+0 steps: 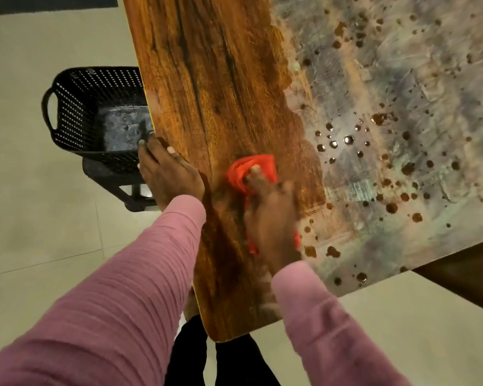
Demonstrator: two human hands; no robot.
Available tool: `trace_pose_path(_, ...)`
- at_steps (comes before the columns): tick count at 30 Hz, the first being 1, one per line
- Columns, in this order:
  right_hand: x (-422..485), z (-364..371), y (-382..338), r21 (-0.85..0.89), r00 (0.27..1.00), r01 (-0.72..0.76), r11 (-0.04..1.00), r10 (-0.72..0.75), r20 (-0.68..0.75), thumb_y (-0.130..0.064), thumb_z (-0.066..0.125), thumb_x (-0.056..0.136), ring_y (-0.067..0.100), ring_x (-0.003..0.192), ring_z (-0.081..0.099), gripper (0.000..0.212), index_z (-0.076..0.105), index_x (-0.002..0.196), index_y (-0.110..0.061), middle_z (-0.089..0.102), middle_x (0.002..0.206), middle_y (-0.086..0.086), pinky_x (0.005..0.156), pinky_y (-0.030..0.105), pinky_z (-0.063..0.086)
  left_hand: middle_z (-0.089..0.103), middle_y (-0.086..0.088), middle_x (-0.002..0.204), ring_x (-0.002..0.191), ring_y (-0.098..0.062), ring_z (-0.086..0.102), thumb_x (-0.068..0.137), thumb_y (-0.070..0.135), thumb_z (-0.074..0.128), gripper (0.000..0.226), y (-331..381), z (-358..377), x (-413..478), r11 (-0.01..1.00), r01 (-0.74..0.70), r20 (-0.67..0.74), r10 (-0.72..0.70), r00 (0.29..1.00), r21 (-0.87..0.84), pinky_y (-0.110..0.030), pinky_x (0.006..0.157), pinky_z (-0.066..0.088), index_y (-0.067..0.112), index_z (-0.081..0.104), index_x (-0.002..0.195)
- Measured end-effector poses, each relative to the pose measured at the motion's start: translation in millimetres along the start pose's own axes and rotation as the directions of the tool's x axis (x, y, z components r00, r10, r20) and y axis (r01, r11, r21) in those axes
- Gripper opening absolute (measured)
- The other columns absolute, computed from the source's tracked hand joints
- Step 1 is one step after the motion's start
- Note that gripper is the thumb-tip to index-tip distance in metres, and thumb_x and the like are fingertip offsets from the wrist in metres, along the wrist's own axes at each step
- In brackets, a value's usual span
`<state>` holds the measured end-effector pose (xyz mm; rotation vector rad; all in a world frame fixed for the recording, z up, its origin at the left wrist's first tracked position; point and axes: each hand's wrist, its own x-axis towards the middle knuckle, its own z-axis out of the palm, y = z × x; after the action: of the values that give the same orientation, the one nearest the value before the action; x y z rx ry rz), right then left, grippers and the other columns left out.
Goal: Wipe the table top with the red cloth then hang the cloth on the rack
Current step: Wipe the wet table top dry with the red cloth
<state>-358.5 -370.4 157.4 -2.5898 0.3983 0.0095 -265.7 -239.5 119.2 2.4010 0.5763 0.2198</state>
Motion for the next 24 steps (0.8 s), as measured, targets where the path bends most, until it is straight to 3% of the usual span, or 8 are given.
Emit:
trace_pose_path(4,-48,1,-7,-0.082,0.974,0.217,0.973,-0.211,0.080,-0.029,0.056,0.085,0.024,0.088,0.051,0.036,0.064,0.120,-0.027,0.060,0.130,-0.007,0.072,0.034,0.051,0.037,-0.019,0.144,0.130,-0.035,0.038,0.097,0.024,0.026,0.044,2,-2,-2,1.000,-0.015,0.002,0.015,1.000,-0.021,-0.049,0.108,0.030,0.007,0.038,0.136)
trace_pose_path(9,-7,-30,57,-0.140,0.992,-0.080,0.987,0.065,-0.110,-0.011,0.053,0.086,0.032,0.100,0.054,0.041,0.061,0.124,-0.023,0.063,0.125,0.006,0.088,0.037,0.047,0.040,-0.019,0.140,0.126,-0.036,0.042,0.090,0.031,0.021,0.053,-1,-3,-1,0.998,-0.033,0.003,0.033,0.999,-0.053,-0.052,0.105,0.035,0.008,0.037,0.135)
trace_pose_path(12,-12,-24,43,-0.099,0.966,-0.208,0.973,0.189,-0.174,-0.011,0.054,0.084,0.033,0.102,0.052,0.045,0.060,0.124,-0.028,0.061,0.124,0.009,0.092,0.035,0.045,0.041,-0.018,0.140,0.127,-0.035,0.042,0.087,0.034,0.015,0.058,0,-6,-2,0.996,-0.046,0.002,0.047,0.999,-0.081,-0.052,0.105,0.035,0.010,0.037,0.135)
trace_pose_path(14,-47,-7,14,-0.053,0.983,-0.143,0.988,0.135,-0.128,-0.016,0.057,0.082,0.033,0.100,0.053,0.043,0.061,0.123,-0.028,0.060,0.121,0.010,0.090,0.036,0.046,0.041,-0.017,0.140,0.126,-0.034,0.042,0.089,0.032,0.017,0.054,1,-9,-4,0.994,-0.071,0.016,0.072,0.997,-0.088,-0.052,0.104,0.035,0.012,0.039,0.134)
trace_pose_path(16,-91,11,-10,-0.070,0.999,0.030,0.997,-0.032,-0.031,-0.015,0.058,0.080,0.030,0.096,0.053,0.040,0.064,0.118,-0.025,0.063,0.124,0.001,0.080,0.035,0.049,0.040,-0.015,0.140,0.126,-0.033,0.041,0.092,0.027,0.025,0.047,-1,-12,-4,0.993,-0.087,0.031,0.090,0.995,-0.083,-0.051,0.104,0.034,0.013,0.039,0.135)
trace_pose_path(19,-116,0,2,-0.062,0.980,0.194,0.979,-0.192,0.043,-0.019,0.049,0.085,0.031,0.093,0.054,0.036,0.067,0.115,-0.025,0.063,0.125,-0.005,0.078,0.037,0.053,0.036,-0.015,0.145,0.132,-0.033,0.036,0.096,0.027,0.026,0.045,-7,-21,-22,0.992,-0.120,0.044,0.122,0.992,-0.040,-0.053,0.108,0.027,0.014,0.038,0.137)
trace_pose_path(21,-103,-18,36,-0.122,0.991,0.112,0.986,-0.120,-0.054,-0.024,0.050,0.087,0.034,0.093,0.058,0.035,0.063,0.120,-0.030,0.060,0.121,0.008,0.087,0.040,0.051,0.032,-0.014,0.149,0.136,-0.031,0.031,0.097,0.030,0.022,0.046,-16,-29,-47,0.995,-0.096,0.071,0.098,0.993,-0.035,-0.053,0.112,0.022,0.015,0.037,0.139)
trace_pose_path(24,-70,-49,81,-0.156,0.972,-0.160,0.975,0.128,-0.197,-0.008,0.057,0.084,0.039,0.093,0.060,0.043,0.063,0.122,-0.027,0.060,0.112,0.019,0.091,0.036,0.046,0.027,-0.013,0.152,0.139,-0.032,0.026,0.100,0.032,0.021,0.045,-36,-42,-99,0.999,-0.044,0.135,0.048,0.990,-0.028,-0.055,0.113,0.021,0.017,0.034,0.141)
